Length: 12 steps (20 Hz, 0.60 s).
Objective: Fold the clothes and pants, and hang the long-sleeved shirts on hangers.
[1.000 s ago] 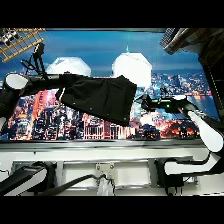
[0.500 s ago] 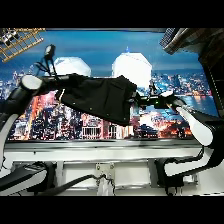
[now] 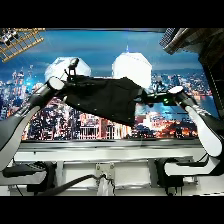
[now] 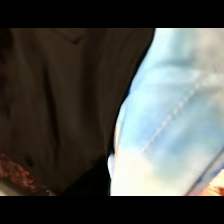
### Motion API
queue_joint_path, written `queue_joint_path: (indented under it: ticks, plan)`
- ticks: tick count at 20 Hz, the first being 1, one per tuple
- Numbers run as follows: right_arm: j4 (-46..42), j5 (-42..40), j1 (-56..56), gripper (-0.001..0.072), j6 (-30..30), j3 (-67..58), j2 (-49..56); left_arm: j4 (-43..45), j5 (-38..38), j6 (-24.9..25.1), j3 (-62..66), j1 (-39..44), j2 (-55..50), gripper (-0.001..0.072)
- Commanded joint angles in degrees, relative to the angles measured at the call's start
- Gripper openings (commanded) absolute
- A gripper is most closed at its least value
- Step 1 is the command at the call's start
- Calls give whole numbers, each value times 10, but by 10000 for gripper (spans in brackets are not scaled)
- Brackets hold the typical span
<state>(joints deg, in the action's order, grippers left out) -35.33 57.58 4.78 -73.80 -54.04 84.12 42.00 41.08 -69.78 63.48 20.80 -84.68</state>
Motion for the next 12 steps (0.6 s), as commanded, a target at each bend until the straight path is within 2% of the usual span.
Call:
queue_joint_path:
  ticks: [1, 2, 6, 12]
  plan:
    - [-106, 77, 34, 26, -64, -63, -30, -3, 7, -9, 6, 51, -33, 98]
    - [-127, 90, 34, 26, -75, -93, -30, -3, 7, -20, 10, 74, -40, 119]
    - [-192, 111, 34, 26, -146, -212, -21, -3, -13, -50, 47, 143, -85, 119]
    - [-198, 153, 33, 26, -202, -280, 3, -5, -29, -88, 167, 184, -189, 119]
